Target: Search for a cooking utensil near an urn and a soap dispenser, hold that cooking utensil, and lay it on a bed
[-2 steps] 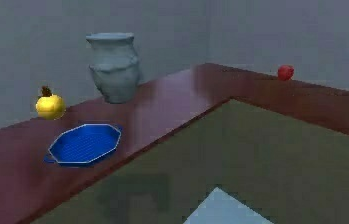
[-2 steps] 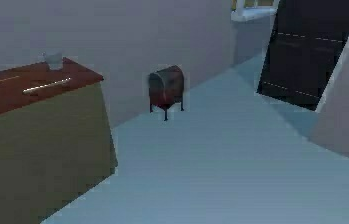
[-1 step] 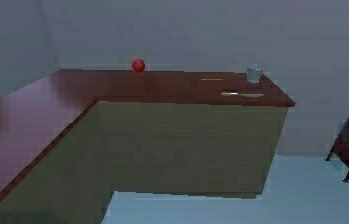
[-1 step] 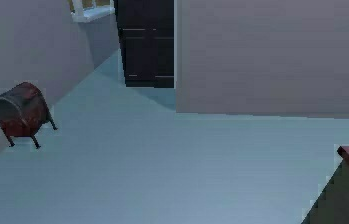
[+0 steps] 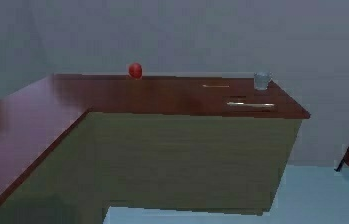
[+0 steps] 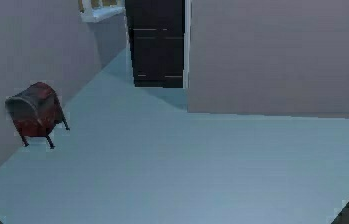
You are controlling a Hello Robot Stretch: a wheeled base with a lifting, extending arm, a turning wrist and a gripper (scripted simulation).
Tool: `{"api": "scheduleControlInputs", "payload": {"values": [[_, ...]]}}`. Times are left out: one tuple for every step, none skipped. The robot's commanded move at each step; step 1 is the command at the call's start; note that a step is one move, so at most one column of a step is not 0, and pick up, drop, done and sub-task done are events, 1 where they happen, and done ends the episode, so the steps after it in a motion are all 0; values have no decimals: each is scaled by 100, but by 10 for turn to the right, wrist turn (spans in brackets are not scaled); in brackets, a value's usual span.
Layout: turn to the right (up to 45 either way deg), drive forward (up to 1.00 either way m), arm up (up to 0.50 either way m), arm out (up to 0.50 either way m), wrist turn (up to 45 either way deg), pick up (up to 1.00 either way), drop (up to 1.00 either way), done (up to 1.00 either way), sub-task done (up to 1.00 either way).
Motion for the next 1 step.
{"api": "scheduleControlInputs", "payload": {"values": [[-450, 0, 0, 0, 0, 0, 0, 0, 0]]}}
